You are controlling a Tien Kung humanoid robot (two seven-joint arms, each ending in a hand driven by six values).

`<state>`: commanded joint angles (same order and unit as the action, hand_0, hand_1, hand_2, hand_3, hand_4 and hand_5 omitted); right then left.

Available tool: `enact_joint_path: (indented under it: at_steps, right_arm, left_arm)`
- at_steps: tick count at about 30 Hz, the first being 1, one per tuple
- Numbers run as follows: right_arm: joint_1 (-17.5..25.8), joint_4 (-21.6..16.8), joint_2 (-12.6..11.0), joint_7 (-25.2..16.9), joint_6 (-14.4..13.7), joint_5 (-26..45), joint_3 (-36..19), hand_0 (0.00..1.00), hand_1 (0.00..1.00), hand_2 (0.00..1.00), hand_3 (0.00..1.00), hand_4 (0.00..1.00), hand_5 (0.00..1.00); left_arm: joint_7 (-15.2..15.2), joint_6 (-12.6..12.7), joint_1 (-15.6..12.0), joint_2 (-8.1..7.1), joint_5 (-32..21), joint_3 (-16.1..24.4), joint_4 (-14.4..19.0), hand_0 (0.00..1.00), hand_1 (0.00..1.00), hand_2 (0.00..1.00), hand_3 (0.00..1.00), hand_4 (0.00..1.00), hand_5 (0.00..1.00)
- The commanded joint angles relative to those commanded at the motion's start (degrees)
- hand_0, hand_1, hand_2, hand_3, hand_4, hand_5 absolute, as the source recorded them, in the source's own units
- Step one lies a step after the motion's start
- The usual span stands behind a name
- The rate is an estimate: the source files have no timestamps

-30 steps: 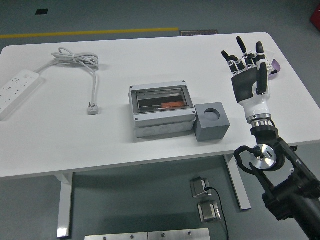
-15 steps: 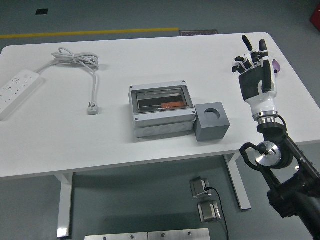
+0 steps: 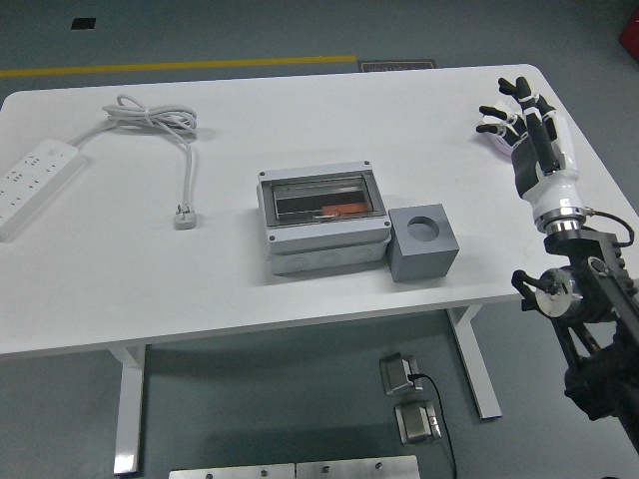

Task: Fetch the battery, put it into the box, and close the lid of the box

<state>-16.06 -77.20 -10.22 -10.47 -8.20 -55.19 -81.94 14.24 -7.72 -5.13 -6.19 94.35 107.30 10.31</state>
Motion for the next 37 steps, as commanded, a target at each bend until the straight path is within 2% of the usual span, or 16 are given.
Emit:
enact_joint_path:
  at_steps: [4,5,9,15,22,30,37]
  right_arm:
    - [-0.6,-2.5,-0.8,6.3,0.6,-9.3,-1.9,0.991,0.891,0.913,0.998,0.967,0.758]
    - [-0.9,-3.0,-1.1,7.9,0.8,-11.7,-2.2,0.998,0.928,0.916,0.900,0.998,0.895]
    - [-1.2,-3.8,-1.9,12.1,0.6,-20.3,-3.1,0.998,0.928,0.916,0.900,0.998,0.895]
    - [-1.0,-3.5,-2.5,12.2,-1.1,-33.2,-3.8,0.998,0.918,0.910,0.916,0.998,0.922]
    - [-0.2,-2.3,-2.5,11.2,-1.6,-46.5,-3.7,0.998,0.899,0.894,0.931,0.998,0.947]
    - [1.1,-2.0,-2.5,8.2,-2.9,-44.2,-2.7,0.998,0.885,0.896,0.915,0.998,0.954]
    - [1.9,-1.7,-2.7,8.0,-3.3,-41.8,-2.7,0.998,0.885,0.896,0.915,0.998,0.954]
  left_arm:
    - [0.0,0.1,-0.2,-0.01,-0.5,-0.4,0.0,0.597,0.686,0.709,0.752,0.804,0.900]
    - [0.1,0.1,-0.3,0.08,-0.6,-0.5,0.0,0.598,0.684,0.707,0.752,0.804,0.900]
    - [0.1,0.1,-0.2,0.44,-0.6,-0.6,0.0,0.598,0.684,0.707,0.752,0.804,0.900]
    - [-0.3,-0.3,0.1,0.58,0.2,-0.3,0.0,0.601,0.683,0.707,0.753,0.804,0.900]
    - [-0.3,-0.8,0.1,0.06,1.6,0.4,0.0,0.605,0.681,0.707,0.752,0.804,0.901]
    - [-1.6,-1.8,0.7,-0.27,3.3,1.3,0.0,0.607,0.681,0.708,0.753,0.809,0.881]
    - [-0.6,-2.5,0.8,-0.24,3.9,1.2,0.0,0.607,0.681,0.708,0.753,0.809,0.881]
